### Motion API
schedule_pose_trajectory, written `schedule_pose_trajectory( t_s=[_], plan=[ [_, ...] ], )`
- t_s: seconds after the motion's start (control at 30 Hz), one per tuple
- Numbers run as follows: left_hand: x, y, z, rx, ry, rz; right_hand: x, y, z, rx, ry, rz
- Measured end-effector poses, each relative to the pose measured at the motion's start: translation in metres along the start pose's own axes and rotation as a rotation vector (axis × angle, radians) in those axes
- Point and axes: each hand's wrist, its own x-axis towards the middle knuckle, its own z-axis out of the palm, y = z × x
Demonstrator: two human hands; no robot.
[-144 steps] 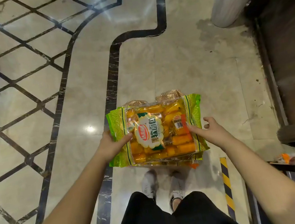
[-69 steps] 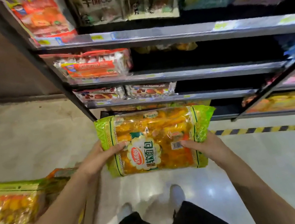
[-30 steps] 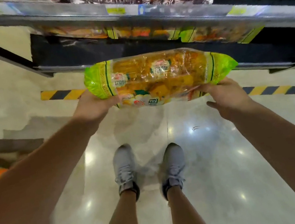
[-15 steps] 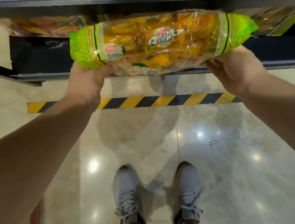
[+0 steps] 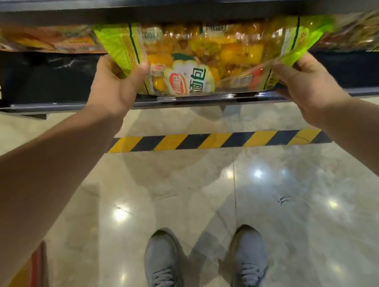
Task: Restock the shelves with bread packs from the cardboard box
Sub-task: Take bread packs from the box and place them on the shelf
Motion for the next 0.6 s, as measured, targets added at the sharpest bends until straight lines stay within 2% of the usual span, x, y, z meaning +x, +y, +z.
schedule_pose_trajectory(
  t_s=[0.13, 0.23, 0.4, 0.6],
  plan=[
    [0.001, -0.003, 0.003, 0.034, -0.084, -0.08, 0.006, -0.006, 0.007, -0.063, 0.009, 0.032],
    [0.0, 0.0, 0.009, -0.072, -0.129, -0.2, 0.01, -0.014, 0.014, -0.059, -0.022, 0.063],
    [0.008, 0.005, 0.009, -0.139, -0.036, -0.188, 0.019, -0.022, 0.015, 0.013, -0.058, 0.068],
    [-0.001, 0.005, 0.006, -0.097, -0.076, -0.222, 0.011, -0.014, 0.008, -0.167, -0.073, 0.079]
  ],
)
